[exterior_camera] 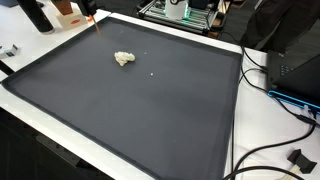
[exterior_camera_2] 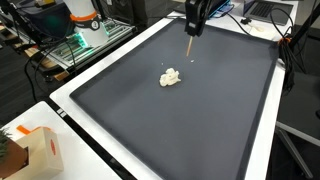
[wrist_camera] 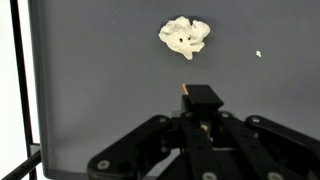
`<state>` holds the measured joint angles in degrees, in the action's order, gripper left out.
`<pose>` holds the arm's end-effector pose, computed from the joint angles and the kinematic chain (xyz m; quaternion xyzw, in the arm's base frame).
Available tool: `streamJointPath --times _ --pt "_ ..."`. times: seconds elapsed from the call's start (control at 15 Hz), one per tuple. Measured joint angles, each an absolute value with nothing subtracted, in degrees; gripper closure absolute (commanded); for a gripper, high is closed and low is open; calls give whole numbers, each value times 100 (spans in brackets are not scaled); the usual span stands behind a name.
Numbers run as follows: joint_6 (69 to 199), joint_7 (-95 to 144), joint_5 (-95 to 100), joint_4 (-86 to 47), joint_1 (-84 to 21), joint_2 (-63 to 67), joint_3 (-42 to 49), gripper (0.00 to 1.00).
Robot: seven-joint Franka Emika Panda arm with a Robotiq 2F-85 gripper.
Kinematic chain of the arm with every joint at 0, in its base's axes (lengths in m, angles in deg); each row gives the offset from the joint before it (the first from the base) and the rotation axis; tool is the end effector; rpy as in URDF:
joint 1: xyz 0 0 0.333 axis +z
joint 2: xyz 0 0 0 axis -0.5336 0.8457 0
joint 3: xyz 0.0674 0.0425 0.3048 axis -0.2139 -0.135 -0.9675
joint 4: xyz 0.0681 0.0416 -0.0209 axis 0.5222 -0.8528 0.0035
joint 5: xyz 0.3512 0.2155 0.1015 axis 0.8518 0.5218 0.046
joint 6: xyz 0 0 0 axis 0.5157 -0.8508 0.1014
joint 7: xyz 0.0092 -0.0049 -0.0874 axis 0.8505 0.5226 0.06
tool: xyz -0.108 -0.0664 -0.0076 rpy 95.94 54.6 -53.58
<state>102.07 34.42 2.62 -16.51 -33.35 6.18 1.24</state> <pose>0.6787 -0.0404 0.3961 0.9973 0.0244 -0.0646 0.0270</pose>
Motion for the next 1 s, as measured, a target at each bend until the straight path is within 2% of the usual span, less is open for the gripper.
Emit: streamJointPath --times 0.33,0.4,1.0 --pt "10207 3441 262 -1648 -3334 623 123 87" --pt "10207 3441 262 -1648 -3334 623 123 97" --pt "10313 4154 599 -1984 -3406 910 -7 97"
